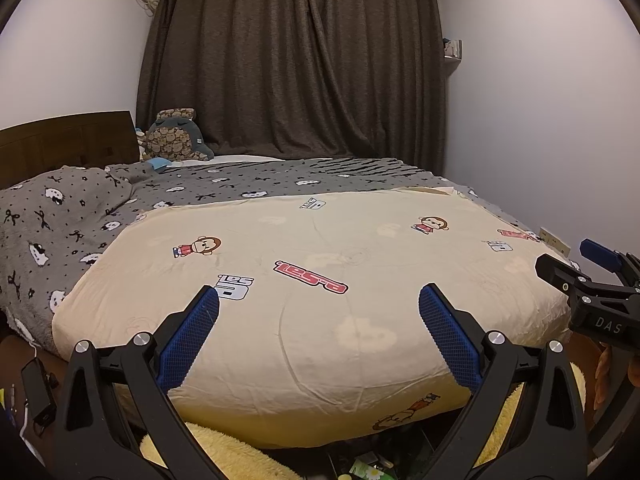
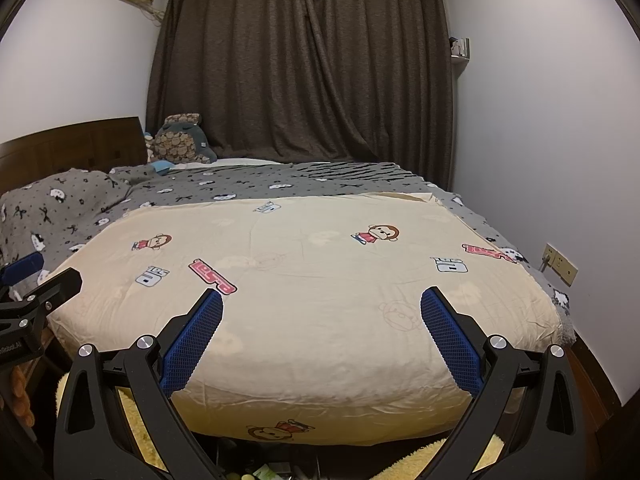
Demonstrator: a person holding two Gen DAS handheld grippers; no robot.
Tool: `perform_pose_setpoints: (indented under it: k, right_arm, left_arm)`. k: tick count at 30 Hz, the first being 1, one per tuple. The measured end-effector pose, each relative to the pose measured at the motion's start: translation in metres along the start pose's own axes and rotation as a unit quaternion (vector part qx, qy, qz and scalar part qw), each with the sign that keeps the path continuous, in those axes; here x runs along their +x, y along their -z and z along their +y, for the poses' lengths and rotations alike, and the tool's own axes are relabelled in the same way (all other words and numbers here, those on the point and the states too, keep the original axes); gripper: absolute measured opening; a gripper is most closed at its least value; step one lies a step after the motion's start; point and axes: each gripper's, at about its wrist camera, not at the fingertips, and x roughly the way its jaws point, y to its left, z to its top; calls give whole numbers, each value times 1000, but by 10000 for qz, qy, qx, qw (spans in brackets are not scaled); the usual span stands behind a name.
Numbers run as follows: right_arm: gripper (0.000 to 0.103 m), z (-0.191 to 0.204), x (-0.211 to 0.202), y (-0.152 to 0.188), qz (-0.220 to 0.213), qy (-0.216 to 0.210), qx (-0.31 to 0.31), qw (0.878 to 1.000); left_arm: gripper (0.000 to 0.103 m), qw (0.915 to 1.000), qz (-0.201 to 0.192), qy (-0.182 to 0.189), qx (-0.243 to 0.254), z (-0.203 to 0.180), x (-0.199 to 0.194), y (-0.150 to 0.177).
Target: Collect trash
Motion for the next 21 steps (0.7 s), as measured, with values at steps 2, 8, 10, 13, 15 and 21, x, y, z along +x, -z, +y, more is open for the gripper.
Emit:
perform_pose_setpoints:
  k: [2,8,10,13,15,21]
  right_arm:
    - [99,0,0,0,-2,-7,0,10000]
    - [99,1,-1,0,0,-5,6,10000]
    - [99,1,-1,-1,-6,-2,8,10000]
    - [99,1,-1,-1,-4,-1,3,10000]
    - [99,0,0,0,-3,-4,1,10000]
    - [99,2,0,-1,15,5,8,10000]
  left_arm:
    - [95,10000,-4,1,4,1,0,0]
    - [95,10000,-6,-8,-4,2,-1,0]
    - [95,10000,-8,-1,-2,2,-1,0]
    - [95,10000,-17,1,-2,2,-1,0]
    - [95,10000,-20,-15,6,2,-1,-1]
    - [95,10000,-13,-30,11,1,-1,-2]
